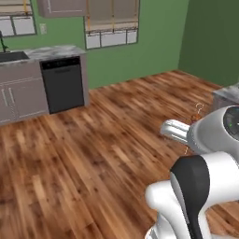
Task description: Place the cold items (carrot and tomato) from the fridge in one tupperware on the dining counter. Place the warm items (kebab skewer and hot dog) in the stove area in another tupperware.
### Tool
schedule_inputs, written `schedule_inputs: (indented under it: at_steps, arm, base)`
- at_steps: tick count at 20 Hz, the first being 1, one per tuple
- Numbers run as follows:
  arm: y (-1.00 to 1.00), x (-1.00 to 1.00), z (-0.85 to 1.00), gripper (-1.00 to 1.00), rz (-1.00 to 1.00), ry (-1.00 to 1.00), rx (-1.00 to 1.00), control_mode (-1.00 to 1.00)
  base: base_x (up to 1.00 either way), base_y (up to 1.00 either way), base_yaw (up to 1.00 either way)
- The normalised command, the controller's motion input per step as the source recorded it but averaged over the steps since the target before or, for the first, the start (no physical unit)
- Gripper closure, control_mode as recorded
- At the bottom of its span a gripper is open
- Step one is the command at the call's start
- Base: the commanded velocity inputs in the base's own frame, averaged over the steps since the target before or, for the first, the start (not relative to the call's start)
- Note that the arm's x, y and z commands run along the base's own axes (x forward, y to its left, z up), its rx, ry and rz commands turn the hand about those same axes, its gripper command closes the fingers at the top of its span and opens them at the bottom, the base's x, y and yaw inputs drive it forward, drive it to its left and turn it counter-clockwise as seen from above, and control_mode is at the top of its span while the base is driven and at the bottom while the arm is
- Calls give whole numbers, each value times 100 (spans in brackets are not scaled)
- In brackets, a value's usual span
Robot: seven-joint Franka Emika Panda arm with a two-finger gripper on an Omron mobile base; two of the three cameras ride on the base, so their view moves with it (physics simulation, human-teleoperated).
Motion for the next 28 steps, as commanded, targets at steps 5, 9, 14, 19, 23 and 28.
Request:
schedule_inputs:
  at_steps: [5, 9, 14, 19, 23, 28]
  arm:
    - [0, 0, 0, 100, 0, 0, 0, 100]
    - [0, 0, 0, 100, 0, 0, 0, 100]
    - [0, 0, 0, 100, 0, 0, 0, 100]
    - [0, 0, 0, 100, 0, 0, 0, 100]
    - [0, 0, 0, 100, 0, 0, 0, 100]
    - [0, 0, 0, 100, 0, 0, 0, 100]
  base:
    - [-99, 54, 36]
    - [-99, 54, 36]
    - [-100, 49, 37]
    - [-100, 43, 35]
    - [-50, 94, 23]
    - [-3, 100, 8]
